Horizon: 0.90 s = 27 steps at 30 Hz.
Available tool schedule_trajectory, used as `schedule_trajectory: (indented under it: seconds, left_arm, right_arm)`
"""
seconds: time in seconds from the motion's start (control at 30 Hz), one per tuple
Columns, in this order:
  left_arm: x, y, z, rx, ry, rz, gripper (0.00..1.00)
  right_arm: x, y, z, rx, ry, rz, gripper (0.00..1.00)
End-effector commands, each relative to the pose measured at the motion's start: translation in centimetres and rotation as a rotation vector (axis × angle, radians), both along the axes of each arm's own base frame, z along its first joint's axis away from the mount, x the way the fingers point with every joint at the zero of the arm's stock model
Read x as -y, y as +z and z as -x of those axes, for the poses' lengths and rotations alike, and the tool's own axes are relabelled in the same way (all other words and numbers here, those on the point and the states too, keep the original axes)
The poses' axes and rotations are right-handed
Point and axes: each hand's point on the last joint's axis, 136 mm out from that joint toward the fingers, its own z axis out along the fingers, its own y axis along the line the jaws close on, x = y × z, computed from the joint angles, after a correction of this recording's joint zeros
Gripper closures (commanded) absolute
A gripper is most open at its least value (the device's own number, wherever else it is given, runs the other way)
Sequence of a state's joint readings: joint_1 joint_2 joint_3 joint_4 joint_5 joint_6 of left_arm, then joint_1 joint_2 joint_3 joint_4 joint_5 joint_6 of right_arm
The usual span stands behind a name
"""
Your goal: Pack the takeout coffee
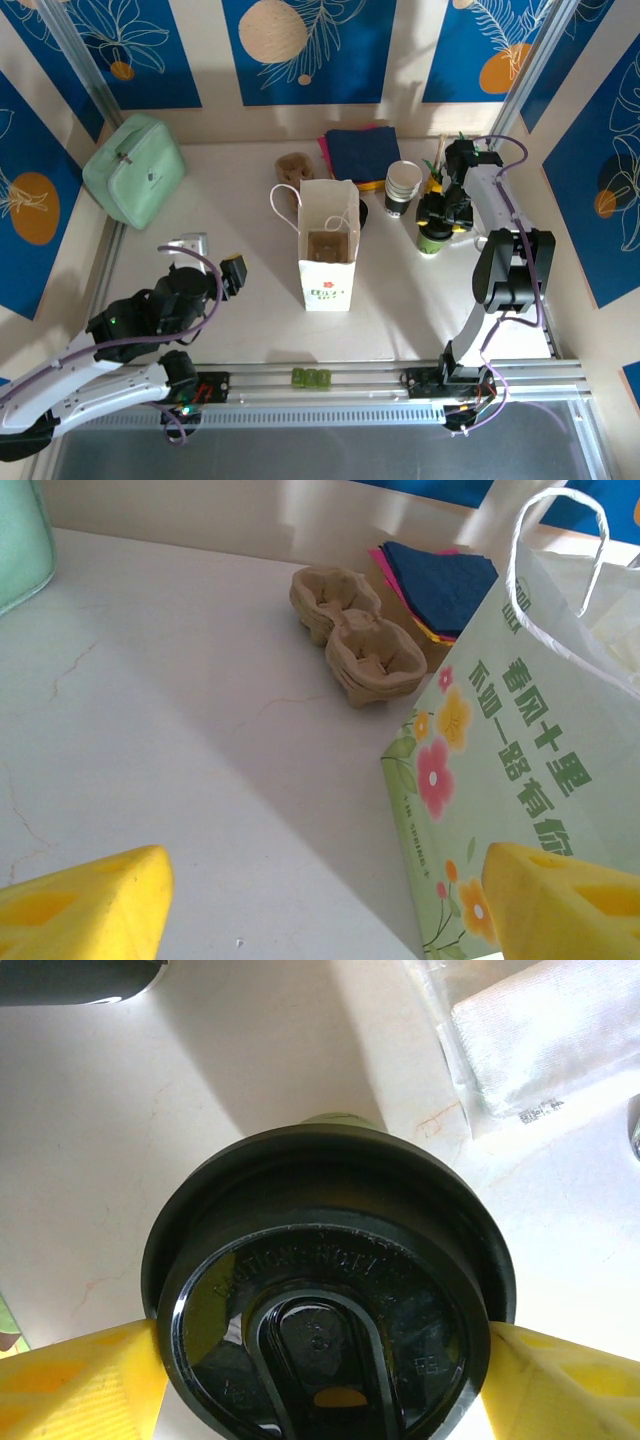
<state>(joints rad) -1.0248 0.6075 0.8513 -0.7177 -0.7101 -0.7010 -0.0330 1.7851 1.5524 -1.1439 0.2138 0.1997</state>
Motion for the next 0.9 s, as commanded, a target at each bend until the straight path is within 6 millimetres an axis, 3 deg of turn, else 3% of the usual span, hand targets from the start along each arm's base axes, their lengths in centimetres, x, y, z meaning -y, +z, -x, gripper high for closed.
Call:
schedule_trajectory:
  seconds: [0.0, 0.6, 0.87]
  left_arm:
    - [-0.1, -0.1, -0.1, 0.0, 0.004, 0.011, 0.19]
    - [0.2, -0.3, -0.1, -0.005, -0.001, 0.012, 0.19]
    - [0.5, 0.3, -0.2, 0.009, -0.017, 0.018, 0.19]
  right_arm:
    - [-0.2, -0.4, 0.3, -0.037, -0.003, -0.004, 0.22]
    - [-1.0, -3.9, 1.2, -0.154, 0.02, 0.004, 0.18]
    - [-1.1, -3.8, 0.9, -0.141, 0.018, -0.011, 0.25]
